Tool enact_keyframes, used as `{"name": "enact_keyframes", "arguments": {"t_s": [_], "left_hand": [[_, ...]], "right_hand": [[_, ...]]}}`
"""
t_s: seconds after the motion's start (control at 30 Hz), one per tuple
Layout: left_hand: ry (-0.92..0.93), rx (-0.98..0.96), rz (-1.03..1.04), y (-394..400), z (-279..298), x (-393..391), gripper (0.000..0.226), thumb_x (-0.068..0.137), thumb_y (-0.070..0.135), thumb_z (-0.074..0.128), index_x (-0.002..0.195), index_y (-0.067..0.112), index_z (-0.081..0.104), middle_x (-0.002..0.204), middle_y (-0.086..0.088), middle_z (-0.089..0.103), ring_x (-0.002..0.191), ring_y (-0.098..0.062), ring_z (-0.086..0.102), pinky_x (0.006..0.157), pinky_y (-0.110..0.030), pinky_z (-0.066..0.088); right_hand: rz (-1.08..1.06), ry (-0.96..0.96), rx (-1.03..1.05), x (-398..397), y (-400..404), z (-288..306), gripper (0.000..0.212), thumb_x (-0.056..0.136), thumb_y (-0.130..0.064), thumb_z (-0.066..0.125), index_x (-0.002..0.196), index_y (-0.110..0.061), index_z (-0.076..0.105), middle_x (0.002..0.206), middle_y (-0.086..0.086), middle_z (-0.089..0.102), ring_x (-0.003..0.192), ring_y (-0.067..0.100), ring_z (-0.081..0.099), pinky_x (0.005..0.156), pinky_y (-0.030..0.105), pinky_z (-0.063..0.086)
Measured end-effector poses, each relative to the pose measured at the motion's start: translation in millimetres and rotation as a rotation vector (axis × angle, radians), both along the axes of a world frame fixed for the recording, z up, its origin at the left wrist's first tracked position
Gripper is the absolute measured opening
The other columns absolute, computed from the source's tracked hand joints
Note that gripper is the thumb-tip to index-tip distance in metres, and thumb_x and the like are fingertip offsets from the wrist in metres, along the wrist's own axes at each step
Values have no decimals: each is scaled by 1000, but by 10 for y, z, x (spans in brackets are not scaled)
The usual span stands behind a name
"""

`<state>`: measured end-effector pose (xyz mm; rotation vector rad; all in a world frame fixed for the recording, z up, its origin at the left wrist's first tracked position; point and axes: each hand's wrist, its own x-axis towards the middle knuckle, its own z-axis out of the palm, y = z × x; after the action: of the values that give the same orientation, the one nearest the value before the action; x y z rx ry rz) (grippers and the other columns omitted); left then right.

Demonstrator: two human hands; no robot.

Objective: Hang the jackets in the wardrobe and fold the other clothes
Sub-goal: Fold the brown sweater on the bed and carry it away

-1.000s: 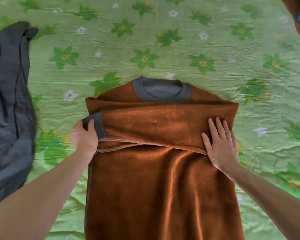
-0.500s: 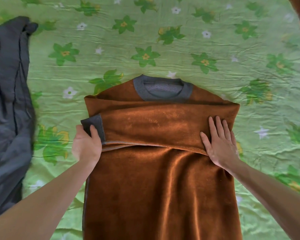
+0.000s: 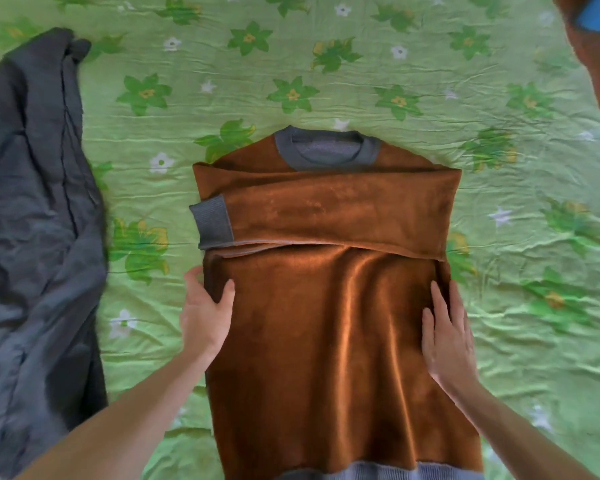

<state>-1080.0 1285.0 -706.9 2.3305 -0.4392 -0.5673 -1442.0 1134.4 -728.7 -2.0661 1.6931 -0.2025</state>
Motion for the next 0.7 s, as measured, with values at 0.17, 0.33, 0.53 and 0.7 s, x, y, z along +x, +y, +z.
{"name": "enact_keyframes", "arguments": {"t_s": [0.17,0.33,0.53,0.7], "left_hand": [[161,164,-75,411,22,-294,28,96,28,70,114,13,56,97,-5,68,88,-32,66,80,-41,52],[377,226,-56,1079,32,-610,21,88,27,82,101,12,74,90,-3,75,94,-28,73,77,-32,51],[685,322,-126,1628,220,-981,32,83,51,84,102,26,75,95,10,78,92,-11,72,70,-22,51],[689,261,-120,1913,293,-1122,28,81,37,90,99,22,75,95,4,80,95,-18,73,81,-32,55]], "right_hand": [[-272,-183,17,-341,560,202,35,100,-12,62,133,-18,53,124,5,63,112,26,58,93,42,46],[-490,-101,248,-658,1022,345,30,95,-39,72,107,-15,58,91,6,65,94,35,66,77,42,44],[-369,-209,412,-961,1145,500,30,98,-39,68,89,-12,58,70,15,66,67,27,63,64,41,46],[-439,-323,378,-1209,1241,629,23,97,-26,71,93,-6,59,46,3,61,37,10,52,41,25,39]]}}
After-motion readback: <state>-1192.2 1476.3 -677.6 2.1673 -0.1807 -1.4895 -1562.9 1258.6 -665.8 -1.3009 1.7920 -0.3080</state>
